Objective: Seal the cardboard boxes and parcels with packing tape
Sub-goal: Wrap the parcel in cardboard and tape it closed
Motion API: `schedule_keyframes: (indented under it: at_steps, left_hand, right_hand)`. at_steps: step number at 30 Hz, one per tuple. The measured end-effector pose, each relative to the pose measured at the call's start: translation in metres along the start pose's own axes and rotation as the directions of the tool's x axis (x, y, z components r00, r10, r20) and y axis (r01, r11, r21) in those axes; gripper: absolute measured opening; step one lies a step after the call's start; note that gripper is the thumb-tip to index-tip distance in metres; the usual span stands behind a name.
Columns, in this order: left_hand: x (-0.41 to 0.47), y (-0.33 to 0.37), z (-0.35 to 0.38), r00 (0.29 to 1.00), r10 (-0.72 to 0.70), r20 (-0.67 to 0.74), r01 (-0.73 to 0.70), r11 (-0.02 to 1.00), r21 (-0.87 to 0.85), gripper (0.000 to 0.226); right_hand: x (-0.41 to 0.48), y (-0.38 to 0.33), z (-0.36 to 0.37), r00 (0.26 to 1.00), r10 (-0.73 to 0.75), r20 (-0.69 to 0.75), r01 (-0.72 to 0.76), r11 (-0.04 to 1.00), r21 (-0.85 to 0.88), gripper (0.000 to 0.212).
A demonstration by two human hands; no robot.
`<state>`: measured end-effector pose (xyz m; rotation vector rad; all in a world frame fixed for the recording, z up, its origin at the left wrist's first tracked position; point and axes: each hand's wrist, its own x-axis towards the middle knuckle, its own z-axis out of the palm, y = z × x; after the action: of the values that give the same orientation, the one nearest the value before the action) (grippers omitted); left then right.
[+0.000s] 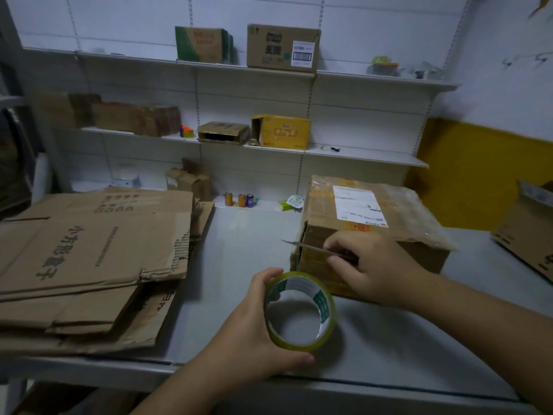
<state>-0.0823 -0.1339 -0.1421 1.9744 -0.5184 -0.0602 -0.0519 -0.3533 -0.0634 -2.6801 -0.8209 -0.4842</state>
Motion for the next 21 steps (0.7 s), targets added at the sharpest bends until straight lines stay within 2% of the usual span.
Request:
schedule_keyframes:
  at_steps: [3, 7, 9, 10, 12, 14, 16, 18, 21]
  left_hand:
    - [0.002, -0.002, -0.001, 1.000, 0.013, 0.022, -0.013, 1.000, 0.008, 0.102]
    - [-0.001, 0.003, -0.004, 0.999, -0.026, 0.048, 0.025, 1.000, 0.002, 0.110]
    - [-0.007, 0.007, 0.001, 0.999, -0.024, -0.045, 0.027, 0.998, 0.062, 0.100]
    - [-0.011, 0.010, 0.005, 0.991, 0.053, -0.124, -0.032, 0.985, 0.169, 0.088]
    - [-0.016, 0.015, 0.014, 0.932, 0.279, -0.232, -0.172, 0.903, 0.394, 0.063]
    - [-0.016, 0.024, 0.022, 0.910, 0.379, -0.166, -0.234, 0.802, 0.549, 0.055]
    - [-0.009, 0.043, 0.029, 0.955, 0.283, -0.082, -0.142, 0.686, 0.713, 0.056]
    - [0.002, 0.051, 0.033, 0.987, 0.157, -0.044, -0.061, 0.606, 0.793, 0.055]
    - [0.015, 0.056, 0.040, 1.000, 0.022, 0.010, -0.020, 0.493, 0.870, 0.047]
  right_hand:
    - [0.016, -0.013, -0.004, 0.998, -0.064, 0.012, 0.065, 0.996, -0.055, 0.015]
    - [0.031, -0.023, 0.006, 0.991, 0.054, 0.126, -0.044, 0.996, -0.080, 0.025]
    - [0.034, -0.020, 0.010, 0.979, 0.102, 0.177, -0.092, 0.994, -0.065, 0.021]
    - [0.036, -0.019, 0.011, 0.973, 0.119, 0.199, -0.112, 0.993, -0.043, 0.020]
    - [0.039, -0.018, 0.010, 0.962, 0.135, 0.239, -0.147, 0.989, 0.032, 0.022]
    - [0.041, -0.018, 0.010, 0.953, 0.145, 0.265, -0.170, 0.982, 0.076, 0.029]
    - [0.043, -0.020, 0.011, 0.939, 0.150, 0.309, -0.171, 0.984, 0.043, 0.026]
    - [0.044, -0.023, 0.014, 0.932, 0.142, 0.333, -0.143, 0.990, -0.023, 0.020]
    - [0.047, -0.027, 0.016, 0.931, 0.161, 0.326, -0.147, 0.987, -0.068, 0.023]
